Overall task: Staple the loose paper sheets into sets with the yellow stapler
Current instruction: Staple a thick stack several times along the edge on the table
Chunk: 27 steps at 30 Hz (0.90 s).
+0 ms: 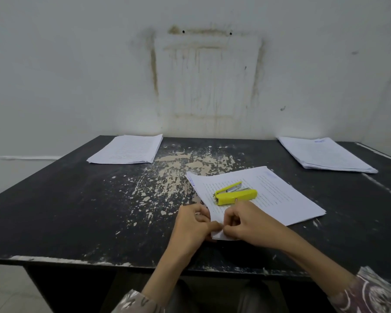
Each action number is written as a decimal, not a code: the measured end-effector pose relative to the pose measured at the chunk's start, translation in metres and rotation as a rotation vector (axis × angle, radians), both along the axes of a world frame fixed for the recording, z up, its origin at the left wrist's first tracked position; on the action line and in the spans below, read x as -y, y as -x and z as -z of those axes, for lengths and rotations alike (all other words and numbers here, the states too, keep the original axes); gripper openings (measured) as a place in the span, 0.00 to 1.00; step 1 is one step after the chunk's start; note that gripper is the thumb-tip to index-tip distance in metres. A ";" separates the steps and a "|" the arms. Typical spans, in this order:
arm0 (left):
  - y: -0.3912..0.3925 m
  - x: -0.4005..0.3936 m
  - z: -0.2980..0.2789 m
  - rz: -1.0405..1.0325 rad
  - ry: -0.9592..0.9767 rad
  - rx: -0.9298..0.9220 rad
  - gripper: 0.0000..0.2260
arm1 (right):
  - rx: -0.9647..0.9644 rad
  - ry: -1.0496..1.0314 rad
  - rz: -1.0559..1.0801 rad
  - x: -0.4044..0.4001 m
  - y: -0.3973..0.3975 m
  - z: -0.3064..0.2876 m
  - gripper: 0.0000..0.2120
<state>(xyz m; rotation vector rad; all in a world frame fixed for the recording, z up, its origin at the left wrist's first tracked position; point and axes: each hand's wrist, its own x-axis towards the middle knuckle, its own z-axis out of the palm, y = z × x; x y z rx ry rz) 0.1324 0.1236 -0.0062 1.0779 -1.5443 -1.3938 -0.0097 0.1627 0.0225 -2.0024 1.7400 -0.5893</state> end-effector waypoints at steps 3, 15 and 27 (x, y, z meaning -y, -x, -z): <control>-0.003 0.004 -0.003 0.068 -0.053 0.007 0.06 | 0.101 0.049 -0.002 -0.001 0.002 0.004 0.12; -0.008 0.005 -0.004 0.113 -0.085 -0.013 0.11 | 0.477 -0.160 0.069 -0.004 0.008 0.005 0.08; -0.008 0.006 0.002 0.060 -0.035 -0.049 0.11 | 0.557 -0.345 0.056 0.002 0.013 -0.006 0.09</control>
